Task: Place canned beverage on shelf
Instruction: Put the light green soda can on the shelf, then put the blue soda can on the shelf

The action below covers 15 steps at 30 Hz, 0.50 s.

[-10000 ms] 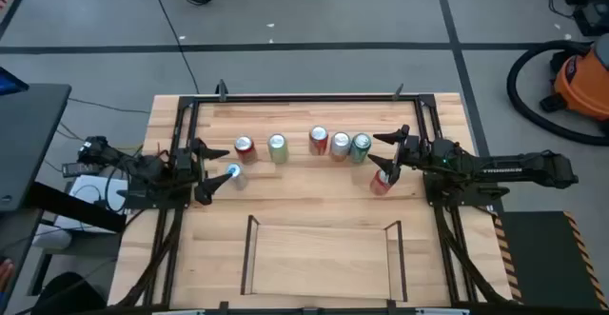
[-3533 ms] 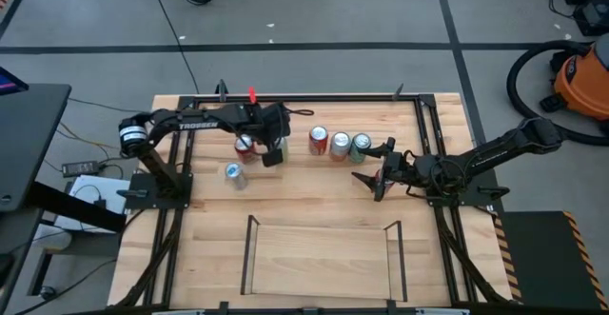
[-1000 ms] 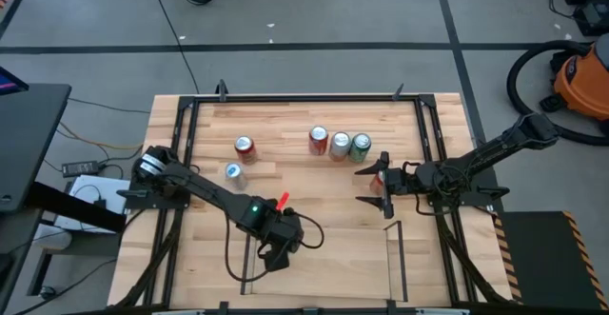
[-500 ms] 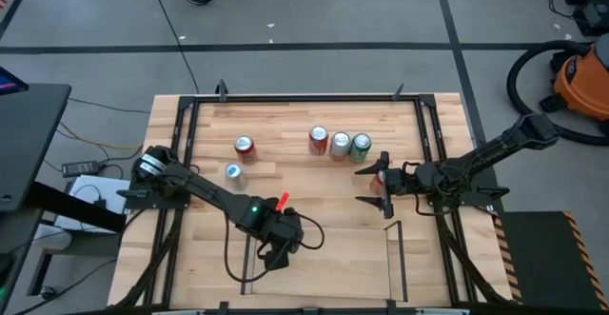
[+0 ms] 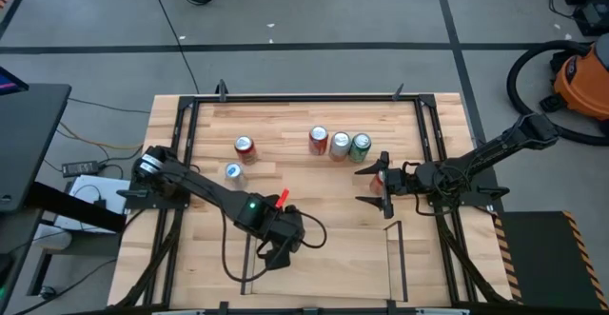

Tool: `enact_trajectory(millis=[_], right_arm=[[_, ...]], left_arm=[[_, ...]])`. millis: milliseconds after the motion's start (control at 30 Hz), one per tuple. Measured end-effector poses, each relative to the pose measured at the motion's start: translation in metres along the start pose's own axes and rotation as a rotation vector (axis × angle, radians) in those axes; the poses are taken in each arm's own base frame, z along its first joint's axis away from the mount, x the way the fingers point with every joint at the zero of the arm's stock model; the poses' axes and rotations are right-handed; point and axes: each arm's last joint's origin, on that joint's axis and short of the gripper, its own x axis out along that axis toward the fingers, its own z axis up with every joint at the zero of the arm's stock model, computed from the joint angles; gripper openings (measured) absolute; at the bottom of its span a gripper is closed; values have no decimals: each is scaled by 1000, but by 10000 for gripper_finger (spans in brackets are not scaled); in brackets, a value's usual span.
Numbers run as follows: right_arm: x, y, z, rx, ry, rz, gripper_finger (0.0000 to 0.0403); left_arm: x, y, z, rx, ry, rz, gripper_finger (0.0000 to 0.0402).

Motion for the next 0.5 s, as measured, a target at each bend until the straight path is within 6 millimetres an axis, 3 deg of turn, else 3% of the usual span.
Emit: enact_trajectory(millis=[233, 500], right_arm=[[0, 0, 0, 6, 1, 0, 348], [0, 0, 0, -2, 2, 0, 348]], left_arm=[[-34, -2, 8, 6, -52, 46, 366], [-39, 0, 5, 24, -36, 94, 366]])
